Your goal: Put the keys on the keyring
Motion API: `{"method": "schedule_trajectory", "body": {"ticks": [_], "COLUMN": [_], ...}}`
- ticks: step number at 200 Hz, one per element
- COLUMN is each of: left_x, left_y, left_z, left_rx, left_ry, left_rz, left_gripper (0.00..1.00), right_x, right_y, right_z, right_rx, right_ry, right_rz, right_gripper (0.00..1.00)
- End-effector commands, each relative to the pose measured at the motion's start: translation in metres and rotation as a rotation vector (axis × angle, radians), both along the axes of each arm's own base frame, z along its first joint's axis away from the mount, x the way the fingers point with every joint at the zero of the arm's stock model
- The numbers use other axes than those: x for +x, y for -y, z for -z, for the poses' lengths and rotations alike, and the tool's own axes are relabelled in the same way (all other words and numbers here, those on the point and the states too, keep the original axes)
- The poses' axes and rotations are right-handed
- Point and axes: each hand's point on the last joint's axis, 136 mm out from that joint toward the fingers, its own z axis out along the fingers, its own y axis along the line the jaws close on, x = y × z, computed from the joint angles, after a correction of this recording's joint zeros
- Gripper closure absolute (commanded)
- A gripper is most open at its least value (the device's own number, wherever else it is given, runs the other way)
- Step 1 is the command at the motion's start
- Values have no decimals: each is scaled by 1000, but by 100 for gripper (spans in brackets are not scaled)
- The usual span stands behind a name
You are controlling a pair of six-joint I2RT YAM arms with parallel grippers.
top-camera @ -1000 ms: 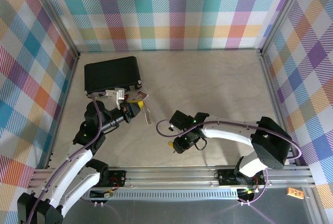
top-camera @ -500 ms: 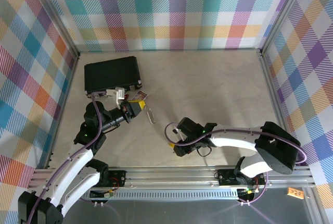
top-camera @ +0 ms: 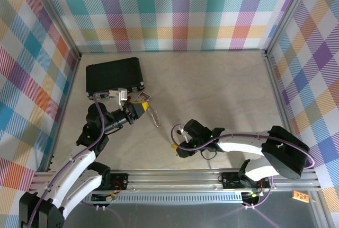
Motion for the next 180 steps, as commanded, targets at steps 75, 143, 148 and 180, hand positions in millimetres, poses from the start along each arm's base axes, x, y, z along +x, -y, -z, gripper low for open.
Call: {"method": "schedule_trajectory", "body": {"ticks": [75,143,148,180], "left_x": [-1,0,0,0], "left_y": [-2,-2,-2,-2], "left_z": [-12,-12,-12,-12], "left_rx": [-30,-30,-30,-28], "left_ry": [59,58,57,58], "left_rz": [7,5,4,4], "left_gripper": [100,100,100,100], "right_x": [-1,3,4,4], "right_y": [-3,-1,-2,-7], "right_z": [-12,-10,-9,-6], "right_rx": [4,-69,-68,-75], "right_ry": [19,82,83,85], "right_rz": [-54,-98,-101,-125], "right_gripper": [62,68,69,73]}}
